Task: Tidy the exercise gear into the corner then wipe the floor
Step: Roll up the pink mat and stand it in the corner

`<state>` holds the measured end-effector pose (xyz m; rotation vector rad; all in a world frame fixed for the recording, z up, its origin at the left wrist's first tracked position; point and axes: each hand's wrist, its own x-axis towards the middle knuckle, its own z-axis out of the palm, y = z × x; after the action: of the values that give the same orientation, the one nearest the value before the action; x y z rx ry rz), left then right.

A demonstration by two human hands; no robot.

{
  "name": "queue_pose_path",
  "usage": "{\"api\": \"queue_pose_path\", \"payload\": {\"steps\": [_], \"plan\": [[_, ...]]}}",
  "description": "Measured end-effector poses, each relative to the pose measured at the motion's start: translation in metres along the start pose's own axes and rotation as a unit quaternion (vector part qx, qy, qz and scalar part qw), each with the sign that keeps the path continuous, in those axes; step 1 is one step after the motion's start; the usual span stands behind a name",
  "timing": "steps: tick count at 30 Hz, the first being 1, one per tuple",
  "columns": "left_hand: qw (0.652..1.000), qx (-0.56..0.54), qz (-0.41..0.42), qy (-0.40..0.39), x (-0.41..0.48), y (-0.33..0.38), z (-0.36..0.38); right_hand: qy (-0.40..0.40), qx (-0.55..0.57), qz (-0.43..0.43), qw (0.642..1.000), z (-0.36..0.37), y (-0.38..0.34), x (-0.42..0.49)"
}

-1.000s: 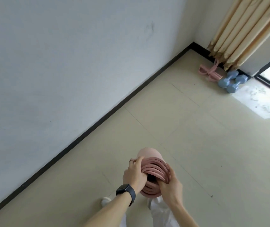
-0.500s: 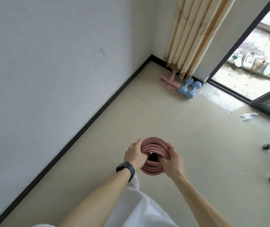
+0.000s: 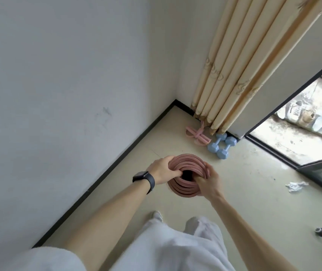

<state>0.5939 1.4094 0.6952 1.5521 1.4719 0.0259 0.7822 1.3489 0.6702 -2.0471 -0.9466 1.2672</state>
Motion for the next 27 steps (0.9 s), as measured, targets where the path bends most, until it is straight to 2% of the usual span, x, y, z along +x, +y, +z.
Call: {"api": "queue_pose_path", "payload": {"steps": [7,12,14,18,22,24,27], "plan": [[0.998,-0.008,0.019,0.063,0.128,0.066,-0.079,0.015,0.009,0.028,0.999,-0.037,-0.085,0.156],[0.983,0.083,0.032,0.158,0.247,0.107,-0.141,-0.007,0.005,0.054,0.998,-0.050,-0.135,0.312],[0.963,0.175,0.013,0.206,0.296,0.124,-0.167,-0.023,0.002,0.068,0.997,-0.050,-0.156,0.373],[0.911,0.339,-0.008,0.236,0.386,0.154,-0.221,-0.035,-0.016,0.084,0.996,-0.041,-0.190,0.478],[0.834,0.432,0.053,0.339,0.467,0.168,-0.276,-0.042,-0.038,0.072,0.996,-0.012,-0.208,0.584],[0.798,0.484,0.080,0.349,0.500,0.167,-0.297,-0.052,-0.047,0.067,0.995,0.003,-0.217,0.624],[0.765,0.530,0.063,0.360,0.542,0.163,-0.319,-0.060,-0.036,0.074,0.995,0.024,-0.237,0.680]]}}
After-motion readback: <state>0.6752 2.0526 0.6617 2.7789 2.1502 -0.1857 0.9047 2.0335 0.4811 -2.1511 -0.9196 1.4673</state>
